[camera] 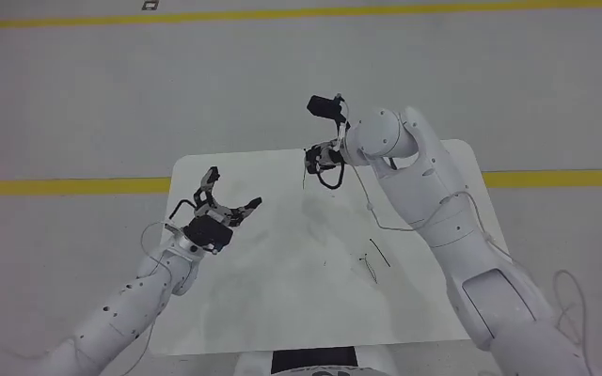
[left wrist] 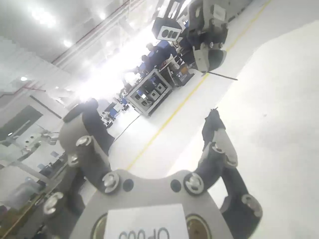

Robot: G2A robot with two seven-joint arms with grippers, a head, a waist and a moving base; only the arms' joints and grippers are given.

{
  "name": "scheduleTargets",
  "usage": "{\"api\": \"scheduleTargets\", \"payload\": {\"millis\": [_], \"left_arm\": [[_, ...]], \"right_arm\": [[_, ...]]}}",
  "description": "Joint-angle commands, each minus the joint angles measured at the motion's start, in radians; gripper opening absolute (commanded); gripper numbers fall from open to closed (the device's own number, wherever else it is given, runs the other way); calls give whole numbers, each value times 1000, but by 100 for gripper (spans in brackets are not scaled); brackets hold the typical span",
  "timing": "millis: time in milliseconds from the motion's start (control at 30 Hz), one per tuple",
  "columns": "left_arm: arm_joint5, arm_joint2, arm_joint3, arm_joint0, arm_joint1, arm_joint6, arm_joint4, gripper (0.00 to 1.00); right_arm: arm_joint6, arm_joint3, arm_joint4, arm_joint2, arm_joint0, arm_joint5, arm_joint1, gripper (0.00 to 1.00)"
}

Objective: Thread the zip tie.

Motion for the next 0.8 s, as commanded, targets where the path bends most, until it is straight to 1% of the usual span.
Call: {"api": "scheduleTargets", "payload": {"millis": [0, 33, 100, 400, 467, 567, 667, 700, 767], "left_arm": [[0, 44, -17, -30, 20, -31, 0, 100], [0, 65, -26, -46, 31, -43, 0, 100], [0, 69, -28, -49, 33, -46, 0, 100], [0, 69, -28, -49, 33, -46, 0, 100], [0, 73, -23, -56, 34, -59, 0, 100], [0, 104, -8, -93, 42, -77, 0, 100], [0, 157, 13, -150, 56, -112, 0, 100], [0, 186, 17, -178, 62, -126, 0, 100], [0, 231, 22, -220, 72, -150, 0, 100]], "right_arm": [[-6, 19, 3, 7, 4, 0, -16, 0], [-11, 32, 5, 15, 5, 0, -27, 0], [-21, 37, 3, 32, 7, 0, -41, 0], [-21, 37, 3, 32, 7, 0, -41, 0], [-64, 40, 19, 43, -10, 0, -41, 0], [-94, 52, 63, 65, -19, 0, -46, 0], [-120, 81, 112, 93, -23, 0, -56, 0], [-126, 89, 132, 101, -22, 0, -61, 0], [-136, 107, 143, 112, -21, 0, -69, 0]]}}
